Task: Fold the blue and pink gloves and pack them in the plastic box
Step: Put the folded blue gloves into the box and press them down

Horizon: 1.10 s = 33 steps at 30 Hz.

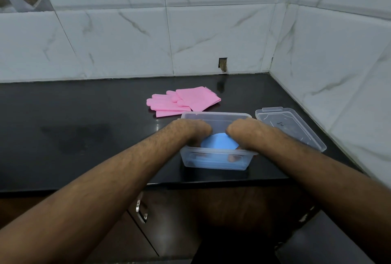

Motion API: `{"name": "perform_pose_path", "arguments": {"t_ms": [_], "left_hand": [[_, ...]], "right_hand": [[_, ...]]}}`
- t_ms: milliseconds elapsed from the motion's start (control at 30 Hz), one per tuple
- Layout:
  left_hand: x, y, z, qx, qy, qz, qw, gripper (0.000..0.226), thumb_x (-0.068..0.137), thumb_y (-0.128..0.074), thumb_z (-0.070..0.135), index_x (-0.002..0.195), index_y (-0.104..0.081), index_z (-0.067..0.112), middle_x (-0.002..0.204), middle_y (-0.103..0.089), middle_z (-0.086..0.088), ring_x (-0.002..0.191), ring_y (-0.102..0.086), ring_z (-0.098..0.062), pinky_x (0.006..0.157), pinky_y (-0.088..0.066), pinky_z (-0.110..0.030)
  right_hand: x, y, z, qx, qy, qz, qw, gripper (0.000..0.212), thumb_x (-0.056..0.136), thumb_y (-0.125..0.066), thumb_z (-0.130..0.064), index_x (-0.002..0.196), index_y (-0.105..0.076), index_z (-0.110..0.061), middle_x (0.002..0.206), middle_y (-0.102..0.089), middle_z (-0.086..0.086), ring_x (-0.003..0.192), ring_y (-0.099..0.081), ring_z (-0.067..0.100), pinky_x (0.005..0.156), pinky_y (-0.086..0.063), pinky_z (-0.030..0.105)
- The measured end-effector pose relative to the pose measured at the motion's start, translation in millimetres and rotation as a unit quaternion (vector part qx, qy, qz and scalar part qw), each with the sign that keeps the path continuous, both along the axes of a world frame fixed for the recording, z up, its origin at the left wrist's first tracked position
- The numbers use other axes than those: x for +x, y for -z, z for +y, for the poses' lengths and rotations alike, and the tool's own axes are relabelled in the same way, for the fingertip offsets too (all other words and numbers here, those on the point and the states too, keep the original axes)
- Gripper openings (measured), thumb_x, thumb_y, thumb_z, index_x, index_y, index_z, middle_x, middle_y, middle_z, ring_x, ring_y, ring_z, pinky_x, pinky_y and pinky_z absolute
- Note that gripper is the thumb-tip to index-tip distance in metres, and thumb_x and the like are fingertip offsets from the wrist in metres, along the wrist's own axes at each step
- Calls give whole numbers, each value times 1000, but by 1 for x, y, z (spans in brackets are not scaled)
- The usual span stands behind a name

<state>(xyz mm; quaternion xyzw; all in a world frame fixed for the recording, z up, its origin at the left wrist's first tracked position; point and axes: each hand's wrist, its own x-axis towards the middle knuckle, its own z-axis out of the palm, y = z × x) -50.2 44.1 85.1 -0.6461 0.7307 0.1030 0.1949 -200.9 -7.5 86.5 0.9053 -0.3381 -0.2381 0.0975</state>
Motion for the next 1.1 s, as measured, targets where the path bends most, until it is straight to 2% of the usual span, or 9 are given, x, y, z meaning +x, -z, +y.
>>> {"name": "perform_pose_path", "arguments": {"t_ms": [100,233,400,567,700,767,933,1000,1100], "left_hand": [[0,0,-2,11,6,1,1000,41,93,-69,21,132,-58,13,127,-63,-6,114,-62,-25,96,-52,-36],[1,2,-3,10,10,8,1000,43,92,-71,24,132,-58,14,128,-64,-6,114,-62,-25,101,-52,-40],[0,1,0,-4,20,37,999,46,91,-73,26,132,-54,13,129,-62,-7,114,-60,-25,98,-52,-38],[3,2,3,-23,10,61,998,42,90,-73,26,125,-53,12,123,-63,-6,97,-55,-20,80,-43,-30],[3,2,4,-11,-18,45,999,45,88,-76,30,113,-42,19,122,-61,-6,98,-57,-23,90,-55,-38],[2,1,5,-10,-33,42,999,49,89,-74,30,124,-42,16,127,-61,-7,103,-58,-24,90,-53,-37],[-5,1,7,-46,-34,6,998,48,95,-68,25,137,-50,10,137,-60,-9,124,-59,-26,95,-44,-32],[-7,-2,10,-54,-35,-22,998,47,96,-69,23,138,-53,11,140,-57,-9,129,-56,-27,100,-45,-36],[-4,-4,13,-87,-2,-77,993,40,97,-66,22,134,-57,10,138,-58,-11,128,-55,-28,104,-47,-38]], "right_hand": [[4,-3,-3,29,11,60,998,41,91,-72,-37,124,-64,-13,122,-67,4,112,-64,24,95,-48,35],[5,-5,-9,47,8,67,997,46,92,-69,-37,134,-59,-20,132,-60,1,121,-59,24,107,-40,42],[2,7,-12,14,-15,52,998,66,88,-69,-57,142,-47,-25,140,-47,2,132,-46,23,113,-25,50],[-1,14,-10,-24,-27,18,999,60,89,-67,-55,139,-48,-27,138,-42,3,130,-42,22,109,-30,46],[-8,13,-5,-21,-34,-41,998,85,76,-53,-85,132,-51,-21,129,-46,3,120,-54,22,100,-34,41],[-10,11,-2,-19,-30,-67,997,89,72,-53,-88,130,-51,-19,125,-49,2,114,-59,21,96,-35,40],[-13,8,2,-10,13,-235,972,63,81,-76,-53,129,-55,-20,123,-56,0,107,-61,25,87,-48,38],[-12,4,6,-23,25,-247,968,49,84,-78,-40,125,-59,-19,119,-55,1,100,-61,25,81,-49,38],[-9,3,7,-17,24,-212,977,36,91,-73,-32,121,-62,-16,118,-61,5,105,-60,26,87,-51,40]]}}
